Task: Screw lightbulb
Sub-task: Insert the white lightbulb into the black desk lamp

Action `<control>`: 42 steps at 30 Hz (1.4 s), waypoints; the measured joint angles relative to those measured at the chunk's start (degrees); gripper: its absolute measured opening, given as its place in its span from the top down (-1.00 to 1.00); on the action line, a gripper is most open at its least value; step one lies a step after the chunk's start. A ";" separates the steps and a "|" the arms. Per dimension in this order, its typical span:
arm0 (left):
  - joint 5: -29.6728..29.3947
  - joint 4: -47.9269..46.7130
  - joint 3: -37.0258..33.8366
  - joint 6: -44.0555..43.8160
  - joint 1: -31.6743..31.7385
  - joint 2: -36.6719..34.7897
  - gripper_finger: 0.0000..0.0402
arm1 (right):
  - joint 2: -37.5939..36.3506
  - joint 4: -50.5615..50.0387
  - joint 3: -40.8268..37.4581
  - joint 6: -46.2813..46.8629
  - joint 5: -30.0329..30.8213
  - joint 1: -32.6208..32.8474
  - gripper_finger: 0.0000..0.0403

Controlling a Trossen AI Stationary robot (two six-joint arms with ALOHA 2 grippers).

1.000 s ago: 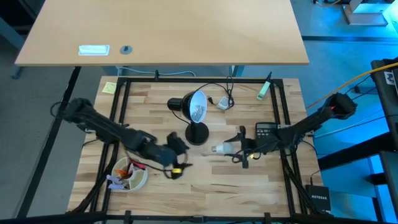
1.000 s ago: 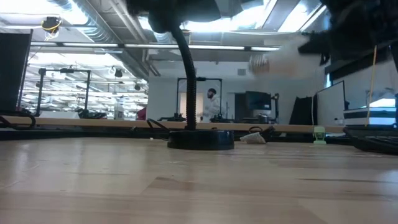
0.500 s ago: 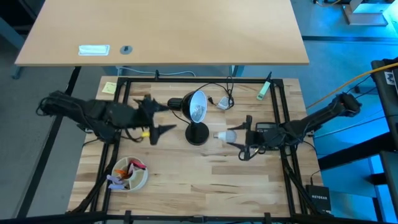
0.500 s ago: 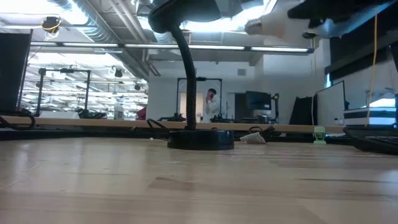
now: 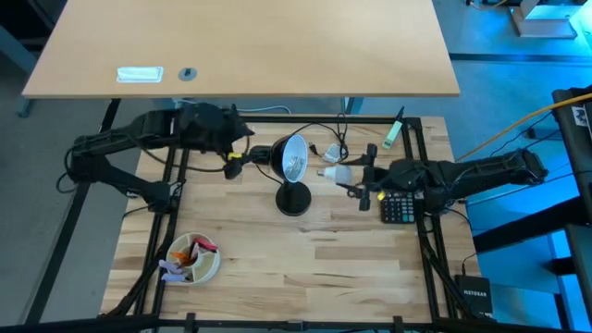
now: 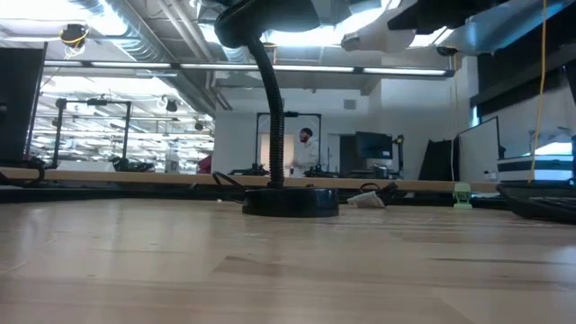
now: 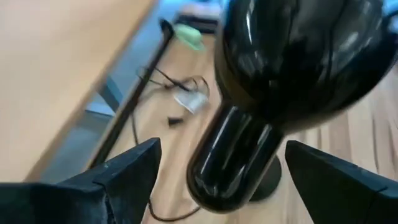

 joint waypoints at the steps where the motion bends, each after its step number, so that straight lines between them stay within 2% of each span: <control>1: 1.21 -0.24 0.21 1.74 1.02 0.60 -0.66 | -0.16 0.08 0.00 0.01 -0.83 -0.81 -0.29; 5: 3.16 -0.51 0.22 8.88 3.57 3.34 -0.66 | -0.19 0.39 0.00 0.85 -3.14 -3.48 -0.29; 11: 7.06 -0.60 0.30 14.54 5.00 5.98 -0.66 | -0.10 0.48 0.00 4.09 -4.51 -4.76 -0.29; 20: 8.98 -1.94 0.19 17.93 4.84 9.63 -0.66 | -0.10 0.58 0.00 7.92 -4.46 -4.72 -0.29; 23: 9.00 -1.80 0.18 18.09 4.84 10.54 -0.60 | -0.08 -1.45 1.17 8.72 -4.44 -4.72 -0.29; 30: 8.61 -1.96 0.20 17.40 4.00 11.19 -0.29 | -0.08 -11.10 9.10 8.26 -1.91 -4.68 -0.29; 35: 7.47 -1.85 0.20 17.43 2.99 11.19 -0.28 | 2.63 -14.28 15.59 3.64 -1.50 -4.62 -0.29; 42: 7.38 -1.91 0.20 17.26 2.88 11.19 -0.28 | 11.89 -22.52 28.34 -5.41 -1.51 -4.62 -0.29</control>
